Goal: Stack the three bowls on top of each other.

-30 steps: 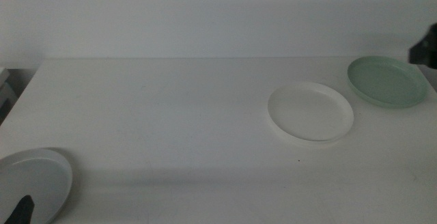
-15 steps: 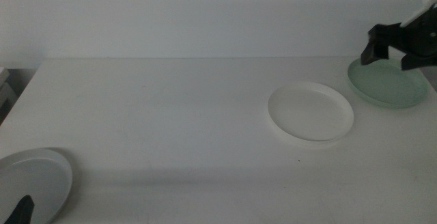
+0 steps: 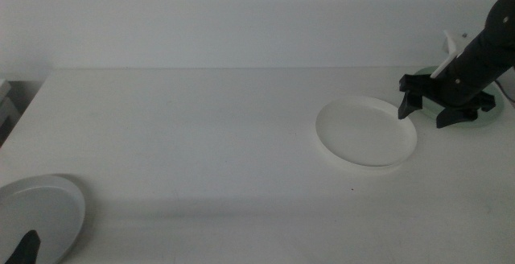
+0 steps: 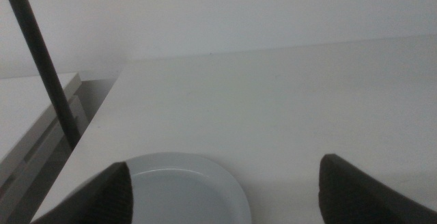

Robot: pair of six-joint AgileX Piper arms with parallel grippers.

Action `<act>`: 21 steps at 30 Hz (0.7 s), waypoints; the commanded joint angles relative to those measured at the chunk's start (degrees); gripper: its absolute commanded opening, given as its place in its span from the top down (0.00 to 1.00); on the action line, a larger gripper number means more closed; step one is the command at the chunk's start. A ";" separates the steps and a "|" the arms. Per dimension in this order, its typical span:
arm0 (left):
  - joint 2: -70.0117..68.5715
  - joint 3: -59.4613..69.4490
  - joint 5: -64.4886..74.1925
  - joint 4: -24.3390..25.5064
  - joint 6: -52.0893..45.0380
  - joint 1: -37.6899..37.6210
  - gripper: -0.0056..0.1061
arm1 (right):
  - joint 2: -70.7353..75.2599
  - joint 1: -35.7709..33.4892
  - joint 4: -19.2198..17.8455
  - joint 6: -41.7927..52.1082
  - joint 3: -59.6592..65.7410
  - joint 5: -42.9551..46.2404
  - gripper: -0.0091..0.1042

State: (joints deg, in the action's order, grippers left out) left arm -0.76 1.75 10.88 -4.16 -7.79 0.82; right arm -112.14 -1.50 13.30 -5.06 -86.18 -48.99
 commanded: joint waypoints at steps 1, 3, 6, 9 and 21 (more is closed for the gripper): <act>-0.80 0.22 -4.79 -0.24 0.77 -0.02 0.14 | 1.42 -0.04 0.14 -0.01 -1.91 3.17 0.42; -0.80 0.22 -4.79 -0.24 0.77 -0.02 0.14 | 0.13 -0.04 -0.01 -0.01 -1.91 3.87 0.45; -0.80 0.22 -4.79 -0.24 0.77 -0.02 0.14 | -1.77 -0.04 0.05 -0.01 -1.95 5.17 0.48; -0.80 0.22 -4.79 -0.24 0.77 -0.02 0.14 | -3.55 -0.04 0.05 -0.01 -1.95 6.91 0.51; -0.80 0.22 -4.79 -0.24 0.77 -0.02 0.14 | -7.08 -0.04 0.05 1.44 -1.95 11.11 0.86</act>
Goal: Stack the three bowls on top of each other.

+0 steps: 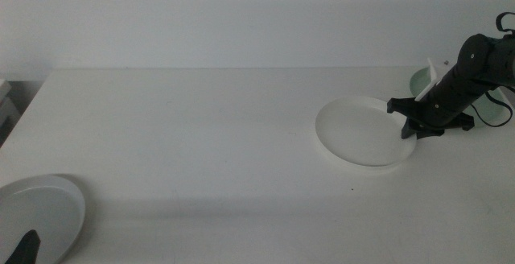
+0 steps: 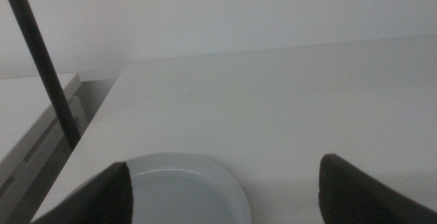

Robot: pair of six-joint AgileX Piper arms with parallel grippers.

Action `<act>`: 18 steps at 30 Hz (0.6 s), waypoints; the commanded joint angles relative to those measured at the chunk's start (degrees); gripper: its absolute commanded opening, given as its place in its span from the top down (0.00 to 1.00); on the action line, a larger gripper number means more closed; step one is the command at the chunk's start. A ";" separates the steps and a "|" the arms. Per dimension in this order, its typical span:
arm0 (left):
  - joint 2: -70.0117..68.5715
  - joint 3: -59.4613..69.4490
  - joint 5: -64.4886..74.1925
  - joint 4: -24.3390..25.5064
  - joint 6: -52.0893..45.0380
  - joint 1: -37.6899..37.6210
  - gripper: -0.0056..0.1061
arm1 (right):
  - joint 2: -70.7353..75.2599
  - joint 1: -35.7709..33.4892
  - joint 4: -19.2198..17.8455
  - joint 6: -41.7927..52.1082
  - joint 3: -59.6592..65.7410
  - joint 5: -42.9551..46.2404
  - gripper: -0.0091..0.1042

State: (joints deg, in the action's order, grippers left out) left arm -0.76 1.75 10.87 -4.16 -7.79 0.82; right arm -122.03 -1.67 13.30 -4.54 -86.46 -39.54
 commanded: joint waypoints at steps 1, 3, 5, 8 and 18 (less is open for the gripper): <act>-0.80 0.22 -4.79 -0.24 0.77 -0.02 0.14 | 2.58 0.13 -0.01 1.51 -1.67 1.67 0.90; -0.80 0.22 -4.79 -0.24 0.77 -0.02 0.14 | 2.53 0.13 0.06 2.98 -1.67 1.71 0.92; -0.80 0.22 -4.79 -0.24 0.77 -0.02 0.14 | 3.15 0.13 0.35 3.76 -1.67 1.18 0.92; -0.80 0.22 -4.79 -0.24 0.77 -0.02 0.14 | 5.72 -0.34 1.54 3.97 -1.67 -0.37 0.92; -0.80 0.22 -4.79 -0.24 0.77 -0.02 0.14 | 21.38 -8.21 6.13 5.24 3.88 -4.52 0.92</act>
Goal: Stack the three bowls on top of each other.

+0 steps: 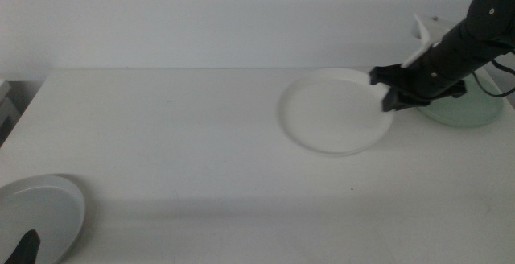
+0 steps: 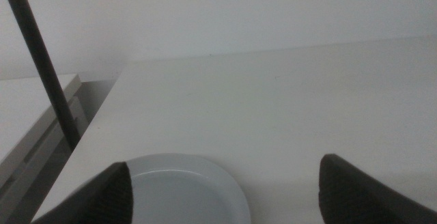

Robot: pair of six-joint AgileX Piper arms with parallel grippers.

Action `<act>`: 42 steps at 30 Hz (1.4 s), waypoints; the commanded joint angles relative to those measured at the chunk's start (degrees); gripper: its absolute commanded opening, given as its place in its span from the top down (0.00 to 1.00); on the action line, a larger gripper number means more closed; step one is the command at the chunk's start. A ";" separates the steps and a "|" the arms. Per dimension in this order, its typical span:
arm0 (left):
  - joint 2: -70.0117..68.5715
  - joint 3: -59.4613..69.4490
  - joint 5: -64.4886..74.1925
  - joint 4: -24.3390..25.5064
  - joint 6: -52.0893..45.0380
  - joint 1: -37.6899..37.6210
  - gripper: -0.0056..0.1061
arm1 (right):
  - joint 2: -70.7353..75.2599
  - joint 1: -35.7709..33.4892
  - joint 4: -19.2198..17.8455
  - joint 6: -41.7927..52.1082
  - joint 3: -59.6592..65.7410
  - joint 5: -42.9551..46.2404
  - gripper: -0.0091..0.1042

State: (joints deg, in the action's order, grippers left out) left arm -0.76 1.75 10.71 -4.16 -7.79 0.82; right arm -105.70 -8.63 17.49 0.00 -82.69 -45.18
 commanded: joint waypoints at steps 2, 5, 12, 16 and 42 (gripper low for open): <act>-0.80 0.22 -4.62 -0.24 0.77 -0.02 0.14 | 7.12 -4.15 2.80 0.70 2.47 1.89 0.92; -0.80 0.22 -4.62 -0.24 0.77 -0.02 0.14 | 8.71 -8.85 3.40 0.00 5.80 3.03 0.92; -0.80 0.22 -4.62 -0.24 0.77 -0.02 0.14 | 9.12 -16.07 3.34 -1.14 15.34 8.83 0.92; -0.80 0.22 -4.62 -0.24 0.77 -0.02 0.14 | 9.12 -18.49 3.39 -2.14 21.97 13.05 0.92; -0.80 0.22 -4.62 -0.24 0.77 -0.02 0.14 | 8.93 -19.17 8.96 0.69 29.59 21.38 0.67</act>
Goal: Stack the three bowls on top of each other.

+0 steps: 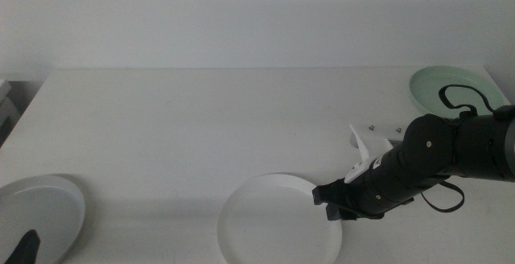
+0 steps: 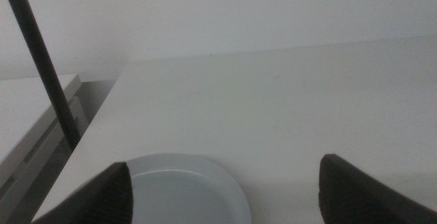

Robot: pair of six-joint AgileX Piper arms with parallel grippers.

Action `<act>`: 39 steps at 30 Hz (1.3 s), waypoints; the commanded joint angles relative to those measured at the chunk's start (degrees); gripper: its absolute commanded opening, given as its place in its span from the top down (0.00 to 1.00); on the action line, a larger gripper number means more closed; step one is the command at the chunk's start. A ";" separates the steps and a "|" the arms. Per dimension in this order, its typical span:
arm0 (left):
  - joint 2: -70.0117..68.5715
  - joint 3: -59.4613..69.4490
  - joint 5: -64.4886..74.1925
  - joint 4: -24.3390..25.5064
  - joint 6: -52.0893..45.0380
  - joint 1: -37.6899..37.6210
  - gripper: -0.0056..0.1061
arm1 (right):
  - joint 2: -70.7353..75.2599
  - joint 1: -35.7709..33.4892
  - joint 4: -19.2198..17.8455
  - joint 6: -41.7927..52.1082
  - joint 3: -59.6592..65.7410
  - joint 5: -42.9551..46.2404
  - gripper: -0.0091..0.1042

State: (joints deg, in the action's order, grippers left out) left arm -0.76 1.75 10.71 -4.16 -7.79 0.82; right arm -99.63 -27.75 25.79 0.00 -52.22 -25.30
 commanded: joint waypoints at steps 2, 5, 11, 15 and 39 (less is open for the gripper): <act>-0.80 0.22 -4.62 -0.24 0.77 -0.02 0.14 | 3.25 0.31 0.59 0.69 -1.19 1.12 0.57; -0.80 0.22 -4.62 -0.24 0.77 -0.02 0.14 | 5.45 2.47 0.62 0.69 -3.27 -2.99 0.43; -0.80 0.22 -4.62 -0.24 0.77 -0.02 0.14 | 10.86 13.10 -3.58 0.69 -13.09 -14.53 0.33; -0.80 0.22 -4.62 -0.24 0.77 -0.02 0.14 | 10.14 23.18 -8.50 0.69 -22.31 -21.04 0.33; -0.80 0.22 -4.62 -0.24 0.77 -0.02 0.14 | -25.63 45.28 -18.89 -2.76 -67.89 -27.79 0.40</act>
State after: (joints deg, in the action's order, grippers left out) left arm -0.76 1.75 10.71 -4.16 -7.79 0.82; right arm -126.99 16.69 9.16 -2.61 -115.80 -54.20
